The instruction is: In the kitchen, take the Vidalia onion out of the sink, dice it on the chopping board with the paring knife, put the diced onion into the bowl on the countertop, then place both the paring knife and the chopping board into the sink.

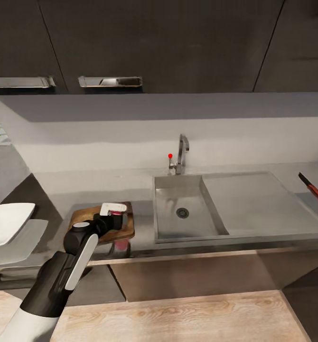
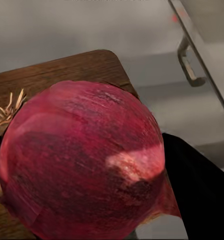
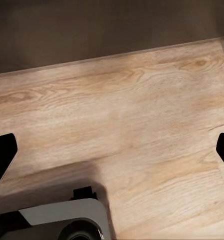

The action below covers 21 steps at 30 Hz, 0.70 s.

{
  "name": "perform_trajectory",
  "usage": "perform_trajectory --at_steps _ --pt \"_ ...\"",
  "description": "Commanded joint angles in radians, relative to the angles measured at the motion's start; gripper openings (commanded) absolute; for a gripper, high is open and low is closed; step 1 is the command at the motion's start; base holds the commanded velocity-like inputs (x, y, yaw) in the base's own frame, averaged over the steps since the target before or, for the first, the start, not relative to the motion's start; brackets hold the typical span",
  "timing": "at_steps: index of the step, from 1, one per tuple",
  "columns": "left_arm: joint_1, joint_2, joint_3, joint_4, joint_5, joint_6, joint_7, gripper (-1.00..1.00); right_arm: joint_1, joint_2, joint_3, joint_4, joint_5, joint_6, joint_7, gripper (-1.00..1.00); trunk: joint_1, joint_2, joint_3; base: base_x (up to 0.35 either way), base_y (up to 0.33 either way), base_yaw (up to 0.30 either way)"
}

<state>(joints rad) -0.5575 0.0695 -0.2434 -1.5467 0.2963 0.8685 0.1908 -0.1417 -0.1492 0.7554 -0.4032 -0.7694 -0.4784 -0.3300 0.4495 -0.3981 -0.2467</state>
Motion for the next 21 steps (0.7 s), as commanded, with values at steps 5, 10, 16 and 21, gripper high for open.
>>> perform_trajectory --at_steps 5,10,16,21 --pt "-0.001 0.001 -0.002 0.000 0.011 0.003 0.010 -1.00 -0.001 -0.001 0.009 -0.002 -0.007 -0.003 -0.008 1.00 0.001 -0.002 0.006 -0.011 0.300 0.000" --pt "-0.001 0.000 -0.006 -0.001 0.011 0.003 0.010 -1.00 -0.001 -0.001 0.009 -0.002 -0.007 -0.003 -0.008 1.00 0.001 -0.002 0.014 -0.001 0.300 0.000" --pt "-0.001 0.000 -0.008 0.001 0.010 0.003 0.010 -1.00 -0.001 -0.001 0.009 -0.002 -0.007 -0.003 -0.008 1.00 0.001 -0.002 0.018 0.000 0.101 0.000" --pt "-0.002 0.000 -0.007 0.002 0.010 0.003 0.010 -1.00 -0.001 -0.001 0.009 -0.002 -0.007 -0.003 -0.008 1.00 0.001 -0.002 0.017 0.000 0.010 0.000"
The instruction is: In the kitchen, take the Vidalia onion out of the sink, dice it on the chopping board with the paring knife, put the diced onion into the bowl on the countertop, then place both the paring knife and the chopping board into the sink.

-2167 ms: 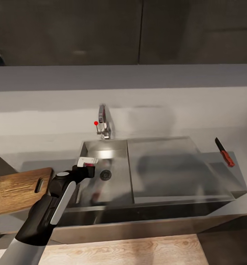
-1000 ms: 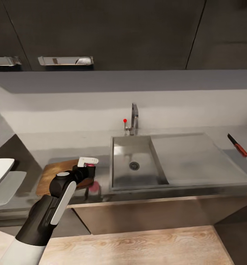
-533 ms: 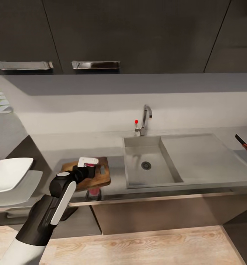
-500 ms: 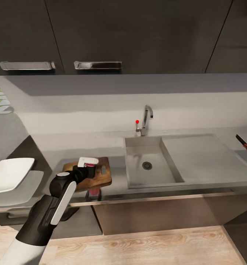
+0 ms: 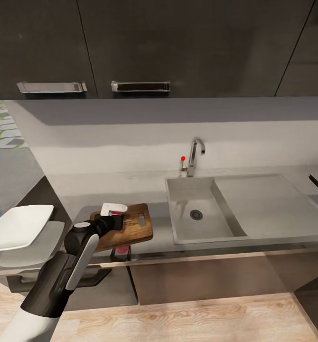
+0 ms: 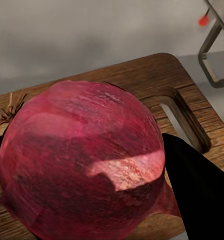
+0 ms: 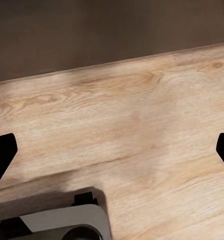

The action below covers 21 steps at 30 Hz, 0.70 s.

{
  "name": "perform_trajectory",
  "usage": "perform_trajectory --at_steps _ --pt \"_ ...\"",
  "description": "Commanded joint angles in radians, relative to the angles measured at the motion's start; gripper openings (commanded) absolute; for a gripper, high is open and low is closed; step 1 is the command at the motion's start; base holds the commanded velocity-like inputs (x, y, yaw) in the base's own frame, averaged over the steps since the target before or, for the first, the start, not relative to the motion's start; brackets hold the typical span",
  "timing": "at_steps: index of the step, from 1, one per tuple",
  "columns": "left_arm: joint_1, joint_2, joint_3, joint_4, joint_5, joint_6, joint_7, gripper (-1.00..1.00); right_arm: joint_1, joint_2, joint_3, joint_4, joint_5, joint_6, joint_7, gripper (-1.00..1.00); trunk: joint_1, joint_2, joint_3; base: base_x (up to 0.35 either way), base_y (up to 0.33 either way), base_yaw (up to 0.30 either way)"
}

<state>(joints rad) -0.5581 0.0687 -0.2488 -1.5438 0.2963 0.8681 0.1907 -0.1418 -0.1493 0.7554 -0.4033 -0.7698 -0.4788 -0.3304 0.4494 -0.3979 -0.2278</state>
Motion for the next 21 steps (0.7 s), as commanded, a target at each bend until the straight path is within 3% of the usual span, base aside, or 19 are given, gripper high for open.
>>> perform_trajectory --at_steps 1,21 --pt "-0.001 0.001 -0.002 -0.001 0.010 0.003 0.010 -1.00 -0.001 -0.001 0.009 -0.002 -0.006 -0.003 -0.007 1.00 0.001 -0.002 -0.003 0.000 0.003 0.000" --pt "0.000 0.002 -0.003 0.002 0.010 0.003 0.010 -1.00 -0.001 -0.001 0.009 -0.002 -0.006 -0.003 -0.007 1.00 0.001 -0.002 -0.029 0.062 0.048 0.000"
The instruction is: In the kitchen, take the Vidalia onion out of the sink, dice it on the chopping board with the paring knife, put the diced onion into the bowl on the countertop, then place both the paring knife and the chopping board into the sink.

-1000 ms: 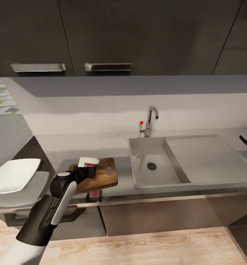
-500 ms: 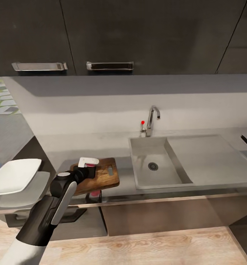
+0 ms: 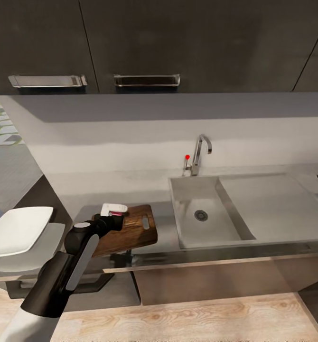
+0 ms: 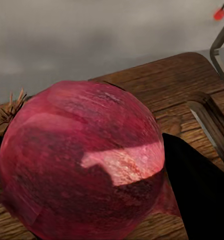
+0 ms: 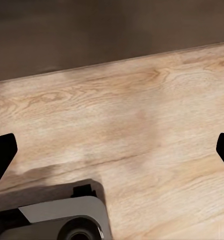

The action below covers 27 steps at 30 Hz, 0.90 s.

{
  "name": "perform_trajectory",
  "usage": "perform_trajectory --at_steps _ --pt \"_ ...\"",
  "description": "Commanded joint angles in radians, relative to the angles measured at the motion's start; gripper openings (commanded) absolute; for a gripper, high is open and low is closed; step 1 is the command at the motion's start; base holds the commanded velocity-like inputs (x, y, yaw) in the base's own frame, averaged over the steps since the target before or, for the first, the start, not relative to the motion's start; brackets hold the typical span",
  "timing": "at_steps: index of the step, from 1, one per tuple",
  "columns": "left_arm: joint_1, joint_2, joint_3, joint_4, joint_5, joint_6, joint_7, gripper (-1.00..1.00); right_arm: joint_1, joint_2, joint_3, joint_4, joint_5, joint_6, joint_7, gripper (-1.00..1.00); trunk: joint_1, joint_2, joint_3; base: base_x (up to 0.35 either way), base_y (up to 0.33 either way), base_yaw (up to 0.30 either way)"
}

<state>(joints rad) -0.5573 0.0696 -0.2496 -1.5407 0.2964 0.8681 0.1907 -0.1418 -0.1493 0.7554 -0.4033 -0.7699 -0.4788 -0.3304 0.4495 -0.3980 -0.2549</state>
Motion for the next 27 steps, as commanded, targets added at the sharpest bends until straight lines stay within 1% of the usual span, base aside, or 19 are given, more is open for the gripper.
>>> perform_trajectory --at_steps 1,7,10,21,27 --pt "-0.001 0.001 -0.002 -0.001 0.010 0.003 0.010 -1.00 -0.001 -0.001 0.009 -0.002 -0.006 -0.003 -0.007 1.00 0.001 -0.002 -0.003 -0.046 0.001 0.000" --pt "-0.001 0.001 -0.002 -0.001 0.010 0.003 0.010 -1.00 -0.001 -0.001 0.009 -0.002 -0.006 -0.003 -0.007 1.00 0.001 -0.002 -0.012 -0.218 0.000 0.000" --pt "-0.001 0.001 -0.002 -0.001 0.010 0.003 0.010 -1.00 -0.001 -0.001 0.009 -0.002 -0.006 -0.003 -0.007 1.00 0.001 -0.002 -0.016 -0.114 0.000 0.000" --pt "-0.001 0.001 -0.002 0.005 0.010 0.003 0.010 -1.00 -0.001 -0.001 0.009 -0.002 -0.006 -0.003 -0.007 1.00 0.001 -0.002 -0.032 -0.012 0.000 0.000" --pt "-0.001 0.001 -0.002 0.007 0.010 0.003 0.010 -1.00 -0.001 -0.001 0.009 -0.002 -0.006 -0.003 -0.007 1.00 0.001 -0.002 -0.040 0.083 -0.059 0.000"
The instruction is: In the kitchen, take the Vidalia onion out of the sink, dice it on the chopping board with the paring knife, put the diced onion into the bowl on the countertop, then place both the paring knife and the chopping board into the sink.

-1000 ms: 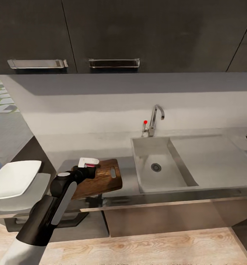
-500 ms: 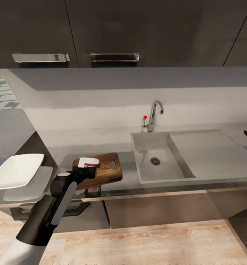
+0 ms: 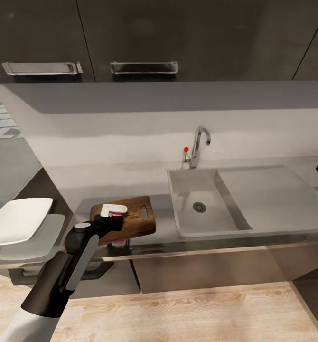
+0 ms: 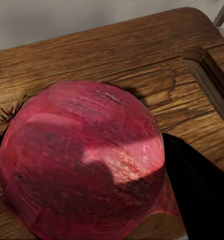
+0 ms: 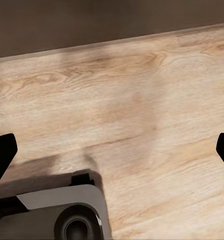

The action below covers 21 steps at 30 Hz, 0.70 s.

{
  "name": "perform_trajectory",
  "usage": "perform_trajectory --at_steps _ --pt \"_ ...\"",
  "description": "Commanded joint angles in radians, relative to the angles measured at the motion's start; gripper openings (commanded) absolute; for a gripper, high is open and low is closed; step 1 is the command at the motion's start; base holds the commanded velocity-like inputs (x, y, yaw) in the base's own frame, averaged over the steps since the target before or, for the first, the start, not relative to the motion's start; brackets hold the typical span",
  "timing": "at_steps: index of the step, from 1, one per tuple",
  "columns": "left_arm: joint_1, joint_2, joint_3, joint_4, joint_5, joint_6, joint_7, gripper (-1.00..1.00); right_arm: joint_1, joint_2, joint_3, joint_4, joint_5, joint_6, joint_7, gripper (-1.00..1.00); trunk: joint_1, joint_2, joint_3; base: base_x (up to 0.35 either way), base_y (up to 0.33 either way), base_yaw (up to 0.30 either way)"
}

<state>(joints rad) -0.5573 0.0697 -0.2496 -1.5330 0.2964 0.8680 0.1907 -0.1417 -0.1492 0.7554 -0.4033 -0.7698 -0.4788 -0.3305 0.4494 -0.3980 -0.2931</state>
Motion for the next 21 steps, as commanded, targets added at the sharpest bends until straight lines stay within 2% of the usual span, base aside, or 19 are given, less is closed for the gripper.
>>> perform_trajectory --at_steps 1,21 --pt "-0.001 0.001 -0.002 -0.001 0.010 0.003 0.010 -1.00 -0.001 -0.001 0.009 -0.002 -0.006 -0.003 -0.007 1.00 0.001 -0.002 -0.003 0.039 -0.031 0.000" --pt "-0.001 0.001 -0.002 0.002 0.010 0.003 0.010 -1.00 -0.001 -0.001 0.009 -0.002 -0.006 -0.003 -0.007 1.00 0.001 -0.002 -0.028 0.028 0.010 0.000"
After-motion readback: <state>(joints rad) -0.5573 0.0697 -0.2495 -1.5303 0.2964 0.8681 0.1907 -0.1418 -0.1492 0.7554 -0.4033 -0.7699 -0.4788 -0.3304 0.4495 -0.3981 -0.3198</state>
